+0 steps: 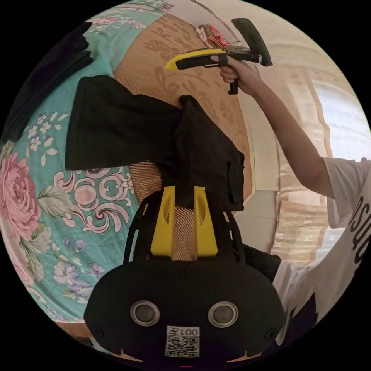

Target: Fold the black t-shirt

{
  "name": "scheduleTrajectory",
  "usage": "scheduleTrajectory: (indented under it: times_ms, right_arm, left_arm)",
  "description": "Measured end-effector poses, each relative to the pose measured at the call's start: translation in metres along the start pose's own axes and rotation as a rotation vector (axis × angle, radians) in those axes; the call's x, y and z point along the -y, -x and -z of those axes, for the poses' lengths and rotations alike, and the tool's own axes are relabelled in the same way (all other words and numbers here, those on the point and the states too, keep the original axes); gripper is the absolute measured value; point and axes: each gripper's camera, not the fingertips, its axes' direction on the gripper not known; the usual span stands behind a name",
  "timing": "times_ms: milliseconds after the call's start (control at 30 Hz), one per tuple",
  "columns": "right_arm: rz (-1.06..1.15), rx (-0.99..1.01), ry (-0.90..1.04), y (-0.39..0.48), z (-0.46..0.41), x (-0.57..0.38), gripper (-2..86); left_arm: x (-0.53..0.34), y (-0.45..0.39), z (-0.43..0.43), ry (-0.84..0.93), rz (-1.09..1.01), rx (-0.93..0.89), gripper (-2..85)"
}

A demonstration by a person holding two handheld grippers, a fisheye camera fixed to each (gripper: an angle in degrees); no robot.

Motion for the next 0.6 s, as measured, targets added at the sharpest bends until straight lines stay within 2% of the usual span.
scheduleTrajectory:
  times_ms: [167, 400, 600]
  right_arm:
    - [-0.073, 0.045, 0.061, 0.007, -0.024, -0.043, 8.2]
    - [-0.124, -0.072, -0.022, 0.031, -0.021, -0.068, 2.9]
    - [-0.116, -0.077, -0.097, 0.03, -0.012, -0.082, 1.9]
  left_arm:
    - [-0.002, -0.01, -0.027, 0.038, -0.037, 0.139, 3.2]
    - [-0.007, -0.022, -0.034, 0.102, -0.098, 0.186, -0.6]
    - [-0.021, -0.022, -0.034, 0.073, -0.036, 0.151, -0.9]
